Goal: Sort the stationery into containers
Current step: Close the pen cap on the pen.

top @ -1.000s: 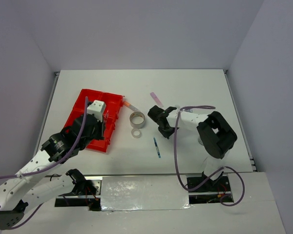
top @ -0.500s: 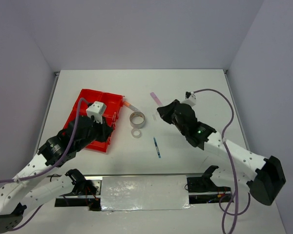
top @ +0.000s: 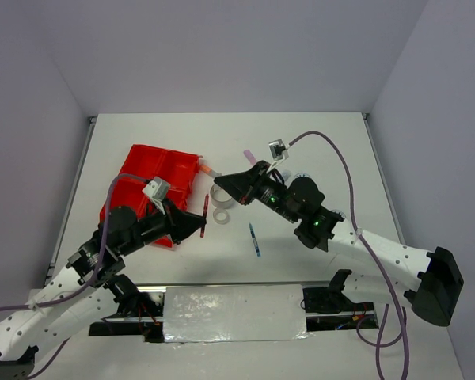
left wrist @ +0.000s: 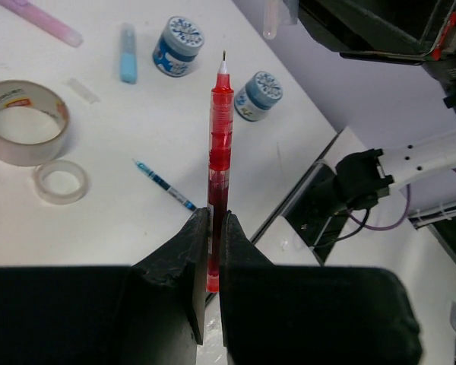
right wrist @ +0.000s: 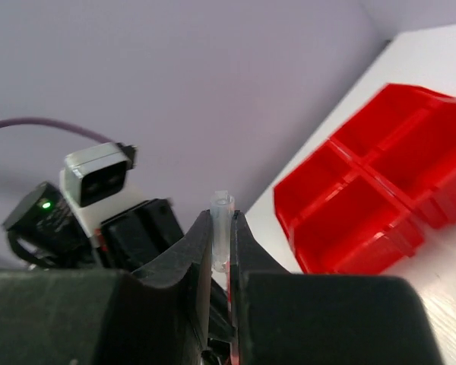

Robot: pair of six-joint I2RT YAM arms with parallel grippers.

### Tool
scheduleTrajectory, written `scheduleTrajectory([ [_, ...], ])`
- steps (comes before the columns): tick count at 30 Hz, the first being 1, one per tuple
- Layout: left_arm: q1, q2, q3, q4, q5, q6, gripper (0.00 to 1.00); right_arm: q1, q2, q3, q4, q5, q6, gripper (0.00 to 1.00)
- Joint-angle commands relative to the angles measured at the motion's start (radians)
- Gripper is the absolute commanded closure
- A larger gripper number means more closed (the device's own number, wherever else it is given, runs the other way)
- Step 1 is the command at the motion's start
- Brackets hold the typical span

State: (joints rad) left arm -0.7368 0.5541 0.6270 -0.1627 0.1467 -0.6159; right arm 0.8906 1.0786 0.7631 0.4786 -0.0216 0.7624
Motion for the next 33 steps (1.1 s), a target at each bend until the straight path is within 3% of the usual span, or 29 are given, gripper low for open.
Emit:
scheduleTrajectory([
  [1, 0.004, -0.026, -0.009, 0.150, 0.074, -0.044, 1.00, 0.040, -0.009, 0.067, 0.118, -0.057, -0.084, 1.00],
  [15, 0.004, -0.089, -0.073, 0.236, 0.129, -0.088, 1.00, 0.087, 0.004, 0.097, 0.126, -0.024, -0.143, 1.00],
  [33, 0.004, -0.103, -0.062, 0.213, 0.119, -0.088, 1.00, 0.087, 0.037, 0.100, 0.115, -0.028, -0.144, 1.00],
])
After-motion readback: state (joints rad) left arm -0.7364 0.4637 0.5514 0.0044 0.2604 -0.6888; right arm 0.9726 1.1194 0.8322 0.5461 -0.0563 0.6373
